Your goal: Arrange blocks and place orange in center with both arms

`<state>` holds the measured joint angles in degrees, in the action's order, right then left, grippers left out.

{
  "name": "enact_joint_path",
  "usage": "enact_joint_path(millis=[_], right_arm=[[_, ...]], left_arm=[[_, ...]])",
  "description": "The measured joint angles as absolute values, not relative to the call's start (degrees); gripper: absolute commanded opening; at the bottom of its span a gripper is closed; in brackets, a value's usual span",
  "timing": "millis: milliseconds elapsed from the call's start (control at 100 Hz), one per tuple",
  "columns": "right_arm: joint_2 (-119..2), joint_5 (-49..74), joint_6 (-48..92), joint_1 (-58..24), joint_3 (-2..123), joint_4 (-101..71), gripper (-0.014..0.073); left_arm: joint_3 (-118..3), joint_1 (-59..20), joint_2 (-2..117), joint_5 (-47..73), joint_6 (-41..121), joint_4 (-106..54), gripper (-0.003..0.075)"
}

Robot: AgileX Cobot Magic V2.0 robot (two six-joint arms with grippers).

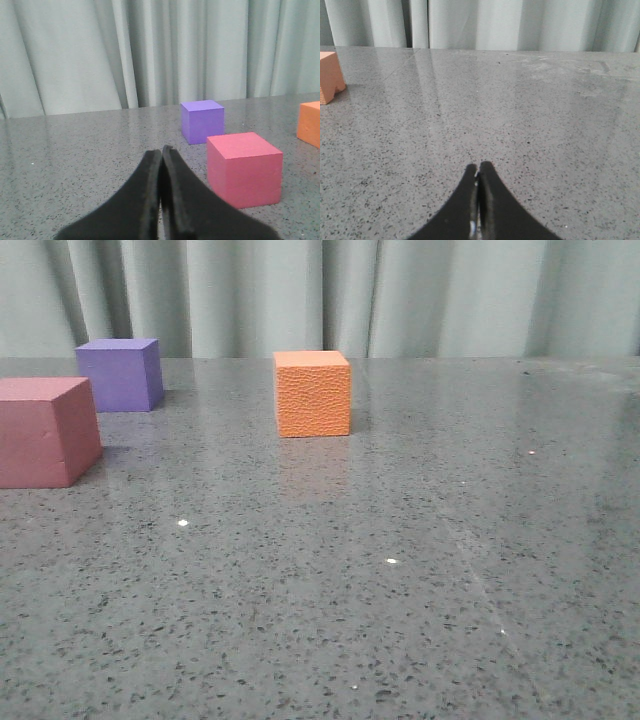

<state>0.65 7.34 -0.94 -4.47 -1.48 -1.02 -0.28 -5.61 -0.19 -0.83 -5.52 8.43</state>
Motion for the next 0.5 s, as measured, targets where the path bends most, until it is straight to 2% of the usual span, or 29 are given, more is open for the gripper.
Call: enact_joint_path(millis=[500], right_arm=[[0.6,6.7,-0.9,-4.5,-1.5,-1.0,-0.0067]], left_arm=[[-0.3,-5.6,-0.2,-0.8,-5.5,8.4,-0.0010]])
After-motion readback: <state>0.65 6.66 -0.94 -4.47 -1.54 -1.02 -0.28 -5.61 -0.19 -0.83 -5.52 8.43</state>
